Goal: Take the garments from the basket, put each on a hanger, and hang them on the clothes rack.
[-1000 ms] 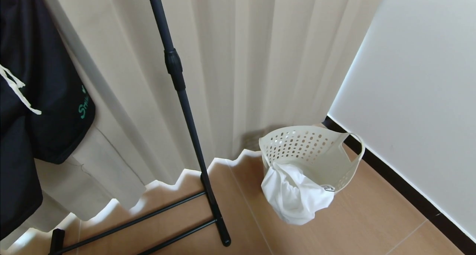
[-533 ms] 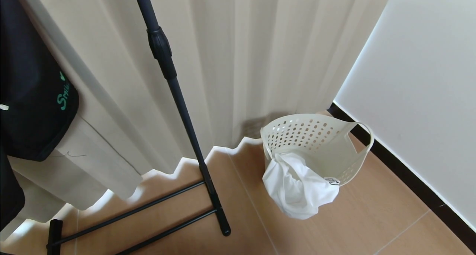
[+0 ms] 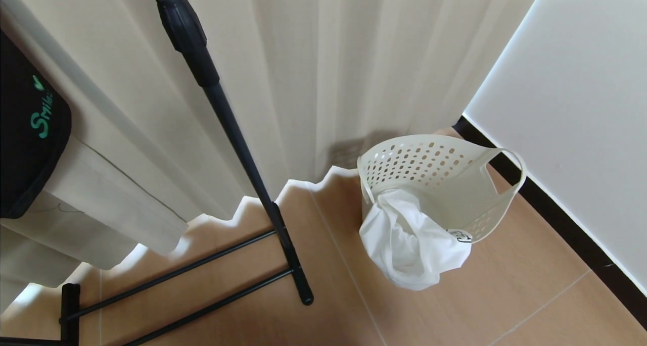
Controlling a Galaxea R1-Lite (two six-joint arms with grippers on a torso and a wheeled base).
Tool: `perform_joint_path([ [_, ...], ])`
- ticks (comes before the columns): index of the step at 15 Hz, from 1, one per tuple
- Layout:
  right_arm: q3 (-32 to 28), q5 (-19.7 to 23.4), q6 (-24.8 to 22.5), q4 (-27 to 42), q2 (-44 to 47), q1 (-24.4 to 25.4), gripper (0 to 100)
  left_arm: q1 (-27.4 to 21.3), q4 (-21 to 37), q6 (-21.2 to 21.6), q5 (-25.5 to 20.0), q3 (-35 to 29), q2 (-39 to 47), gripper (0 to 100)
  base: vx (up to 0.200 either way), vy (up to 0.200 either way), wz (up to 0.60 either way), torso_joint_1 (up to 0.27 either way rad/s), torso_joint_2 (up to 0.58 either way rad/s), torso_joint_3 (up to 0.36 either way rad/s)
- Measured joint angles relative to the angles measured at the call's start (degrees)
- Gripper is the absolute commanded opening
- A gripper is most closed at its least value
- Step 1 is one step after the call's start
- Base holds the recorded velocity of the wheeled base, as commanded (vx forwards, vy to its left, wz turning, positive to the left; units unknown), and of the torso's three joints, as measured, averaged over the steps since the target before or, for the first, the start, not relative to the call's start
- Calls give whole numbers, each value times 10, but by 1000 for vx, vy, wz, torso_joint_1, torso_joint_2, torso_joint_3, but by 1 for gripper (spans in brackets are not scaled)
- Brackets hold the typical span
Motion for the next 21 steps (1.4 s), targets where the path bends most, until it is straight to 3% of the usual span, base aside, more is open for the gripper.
perform_joint_path([
  [7,-12,1,-5,34,44,3,100,0,0,-1,0,0,0,100,0,0,0,2,2,-66],
  [10,-33,19,-3,0,172,13,100,0,0,-1,0,0,0,100,0,0,0,0,0,0],
  [13,-104,34,-16,-73,378,23,100,0,-1,-2,1,0,0,100,0,0,0,0,0,0],
  [15,-173,40,-62,-124,532,40,100,0,0,-2,1,0,0,100,0,0,0,0,0,0],
  [19,-331,62,-279,-187,784,77,100,0,-1,-2,1,0,0,100,0,0,0,0,0,0],
  [21,-398,67,-354,-197,874,87,100,0,-1,-2,1,0,0,100,0,0,0,0,0,0],
])
